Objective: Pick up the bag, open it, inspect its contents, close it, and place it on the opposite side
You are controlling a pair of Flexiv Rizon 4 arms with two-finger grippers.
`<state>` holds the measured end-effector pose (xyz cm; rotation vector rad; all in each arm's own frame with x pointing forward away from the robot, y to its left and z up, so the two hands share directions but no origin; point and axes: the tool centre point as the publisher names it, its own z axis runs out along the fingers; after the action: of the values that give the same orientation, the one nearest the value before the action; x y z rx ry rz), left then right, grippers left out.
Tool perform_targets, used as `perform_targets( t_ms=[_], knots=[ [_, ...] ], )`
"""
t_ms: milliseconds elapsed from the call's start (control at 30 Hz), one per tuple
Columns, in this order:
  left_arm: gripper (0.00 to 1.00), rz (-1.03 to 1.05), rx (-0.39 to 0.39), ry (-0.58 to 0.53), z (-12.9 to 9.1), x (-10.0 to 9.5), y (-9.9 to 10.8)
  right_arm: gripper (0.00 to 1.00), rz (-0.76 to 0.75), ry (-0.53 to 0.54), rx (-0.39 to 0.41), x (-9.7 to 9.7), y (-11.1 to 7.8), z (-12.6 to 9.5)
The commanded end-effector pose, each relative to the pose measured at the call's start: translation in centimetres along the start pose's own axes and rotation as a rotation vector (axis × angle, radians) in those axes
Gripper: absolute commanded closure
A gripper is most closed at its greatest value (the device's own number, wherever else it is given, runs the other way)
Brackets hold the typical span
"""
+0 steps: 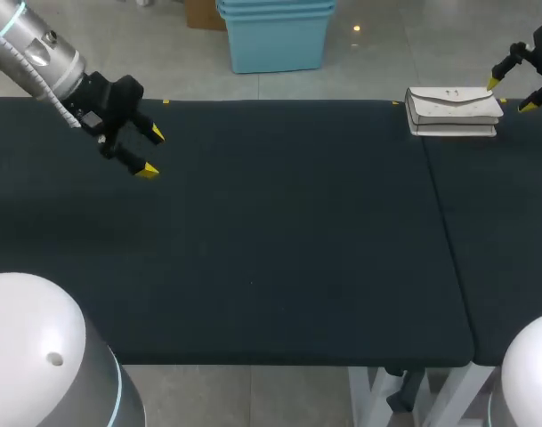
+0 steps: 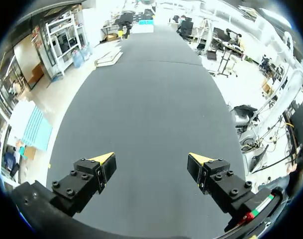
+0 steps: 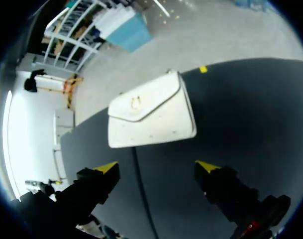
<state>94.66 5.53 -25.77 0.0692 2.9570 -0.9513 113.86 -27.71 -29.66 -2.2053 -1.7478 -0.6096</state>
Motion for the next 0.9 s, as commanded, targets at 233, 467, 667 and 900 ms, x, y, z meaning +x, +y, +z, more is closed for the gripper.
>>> perform_targets(
  t_ms=[233, 467, 667, 900],
  knots=[
    [0.00, 0.047, 0.090, 0.034, 0.0, -0.7, 0.5, 0.00, 0.001, 0.024, 0.038, -1.5, 3.4, 1.7],
    [0.00, 0.067, 0.080, 0.075, 2.1, -0.7, 0.4, 0.00, 0.012, 0.042, 0.025, -3.0, 4.7, 2.6],
    [0.00, 0.063, 0.090, 0.099, 2.8, -1.2, 0.1, 0.00, 0.021, 0.053, 0.032, -3.9, 5.5, 3.0],
    [0.00, 0.063, 0.090, 0.099, 2.8, -1.2, 0.1, 0.00, 0.016, 0.074, 0.072, -4.3, 6.9, 4.1]
  ],
)
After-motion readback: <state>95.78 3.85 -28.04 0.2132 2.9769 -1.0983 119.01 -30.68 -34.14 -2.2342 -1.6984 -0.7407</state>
